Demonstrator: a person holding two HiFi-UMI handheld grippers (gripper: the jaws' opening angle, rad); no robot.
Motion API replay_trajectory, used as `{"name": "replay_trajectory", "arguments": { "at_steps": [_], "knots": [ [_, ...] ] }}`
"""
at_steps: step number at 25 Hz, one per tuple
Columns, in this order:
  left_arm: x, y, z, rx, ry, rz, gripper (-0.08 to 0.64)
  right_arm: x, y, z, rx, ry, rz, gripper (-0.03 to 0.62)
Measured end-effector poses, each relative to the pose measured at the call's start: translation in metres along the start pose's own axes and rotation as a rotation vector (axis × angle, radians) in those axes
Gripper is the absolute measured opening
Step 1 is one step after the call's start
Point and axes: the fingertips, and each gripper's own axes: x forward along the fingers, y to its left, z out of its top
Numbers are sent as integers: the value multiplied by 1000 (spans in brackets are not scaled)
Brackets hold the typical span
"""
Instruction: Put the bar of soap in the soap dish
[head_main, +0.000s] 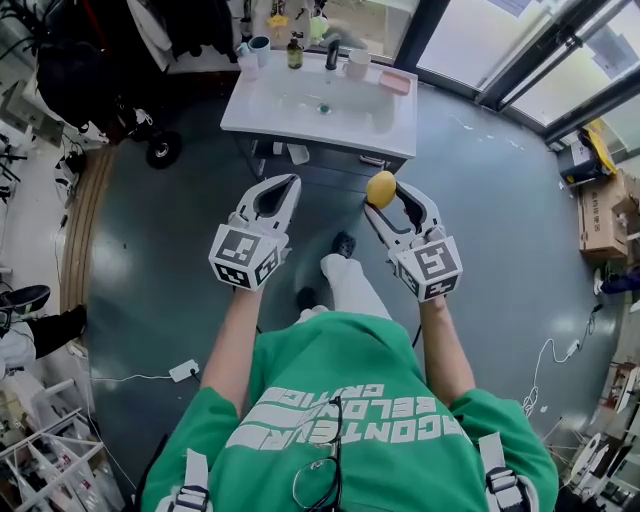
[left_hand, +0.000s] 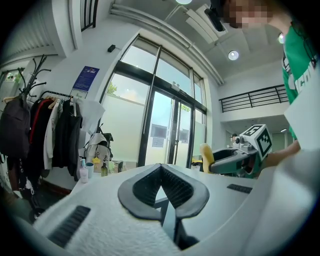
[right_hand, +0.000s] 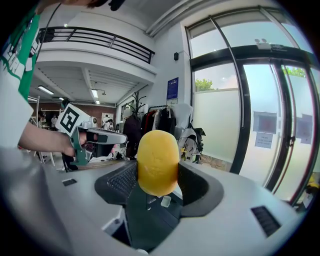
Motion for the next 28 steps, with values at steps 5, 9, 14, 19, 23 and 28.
{"name": "replay_trajectory", "arguments": {
  "at_steps": [5,9,14,19,23,28],
  "knots": [
    [30,19,2,13,7,-12,9,25,-18,-2,9,-1,-6,245],
    [70,30,4,33,13,-39,9,47,-50,-1,24,2,-23,245],
    [127,50,1,26,38,-74,9,81,-94,-2,39,16,-47,245],
    [185,71,5,19,57,-111,9,116,-141,3,52,30,-60,245],
    [223,85,9,7,68,-126,9,138,-174,9,57,41,-68,245],
    [266,97,15,0,80,-143,9,160,-214,11,71,43,-80,245]
  ]
}}
